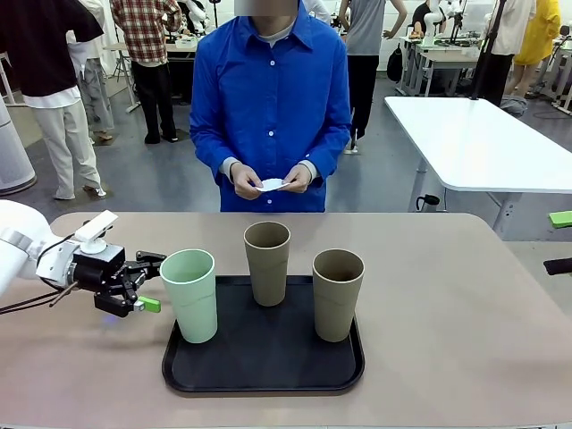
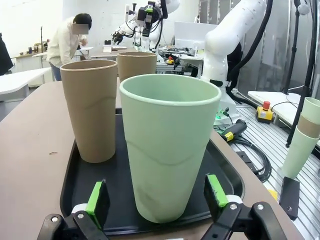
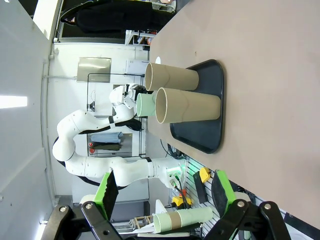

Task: Place coasters on the table and set cups on them.
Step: Pick up one Reusable plastic cup and place it on a coaster set by the human.

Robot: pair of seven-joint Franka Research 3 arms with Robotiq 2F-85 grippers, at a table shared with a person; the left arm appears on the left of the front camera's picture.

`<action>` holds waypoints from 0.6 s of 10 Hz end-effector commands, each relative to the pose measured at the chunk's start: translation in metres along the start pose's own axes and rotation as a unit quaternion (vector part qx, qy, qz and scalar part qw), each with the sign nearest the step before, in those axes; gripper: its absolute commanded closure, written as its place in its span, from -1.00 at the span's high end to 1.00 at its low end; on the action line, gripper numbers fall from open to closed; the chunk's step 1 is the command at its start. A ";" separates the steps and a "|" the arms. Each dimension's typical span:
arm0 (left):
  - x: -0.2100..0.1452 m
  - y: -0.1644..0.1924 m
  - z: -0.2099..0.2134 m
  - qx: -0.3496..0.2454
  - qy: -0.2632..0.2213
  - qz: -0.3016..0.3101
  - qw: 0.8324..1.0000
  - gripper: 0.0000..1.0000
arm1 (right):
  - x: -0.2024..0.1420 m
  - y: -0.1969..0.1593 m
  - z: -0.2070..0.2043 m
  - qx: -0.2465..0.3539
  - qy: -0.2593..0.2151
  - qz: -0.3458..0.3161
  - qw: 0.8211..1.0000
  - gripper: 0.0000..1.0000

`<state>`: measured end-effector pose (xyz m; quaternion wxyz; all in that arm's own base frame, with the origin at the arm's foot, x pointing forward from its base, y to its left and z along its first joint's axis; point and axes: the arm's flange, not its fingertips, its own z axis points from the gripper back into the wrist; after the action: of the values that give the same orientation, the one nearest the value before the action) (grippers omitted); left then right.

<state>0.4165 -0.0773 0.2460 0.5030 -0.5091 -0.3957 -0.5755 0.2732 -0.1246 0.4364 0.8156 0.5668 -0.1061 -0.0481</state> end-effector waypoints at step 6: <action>-0.007 0.008 -0.026 -0.024 0.013 -0.016 0.999 1.00 | 0.002 0.000 0.000 0.010 -0.002 0.006 1.000 1.00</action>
<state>0.4163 -0.0965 0.2379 0.4948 -0.5177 -0.3801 -0.5854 0.2732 -0.1246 0.4364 0.8156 0.5668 -0.1061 -0.0481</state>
